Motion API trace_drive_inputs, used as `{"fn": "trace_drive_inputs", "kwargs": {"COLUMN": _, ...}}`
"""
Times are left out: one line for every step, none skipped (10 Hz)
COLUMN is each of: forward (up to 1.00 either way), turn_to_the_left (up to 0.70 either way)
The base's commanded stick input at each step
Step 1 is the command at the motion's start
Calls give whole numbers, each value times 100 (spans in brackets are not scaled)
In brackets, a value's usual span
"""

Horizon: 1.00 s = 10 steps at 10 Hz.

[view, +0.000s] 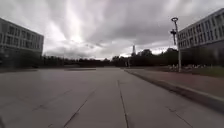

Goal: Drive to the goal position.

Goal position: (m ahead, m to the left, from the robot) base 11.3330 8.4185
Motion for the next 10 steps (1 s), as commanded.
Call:
{"fn": "trace_drive_inputs", "kwargs": {"forward": 70, "turn_to_the_left": 0}}
{"fn": "trace_drive_inputs", "kwargs": {"forward": 70, "turn_to_the_left": 0}}
{"fn": "trace_drive_inputs", "kwargs": {"forward": 70, "turn_to_the_left": 0}}
{"fn": "trace_drive_inputs", "kwargs": {"forward": 70, "turn_to_the_left": 0}}
{"fn": "trace_drive_inputs", "kwargs": {"forward": 70, "turn_to_the_left": 0}}
{"fn": "trace_drive_inputs", "kwargs": {"forward": 70, "turn_to_the_left": 0}}
{"fn": "trace_drive_inputs", "kwargs": {"forward": 70, "turn_to_the_left": 0}}
{"fn": "trace_drive_inputs", "kwargs": {"forward": 70, "turn_to_the_left": 0}}
{"fn": "trace_drive_inputs", "kwargs": {"forward": 70, "turn_to_the_left": 0}}
{"fn": "trace_drive_inputs", "kwargs": {"forward": 70, "turn_to_the_left": 0}}
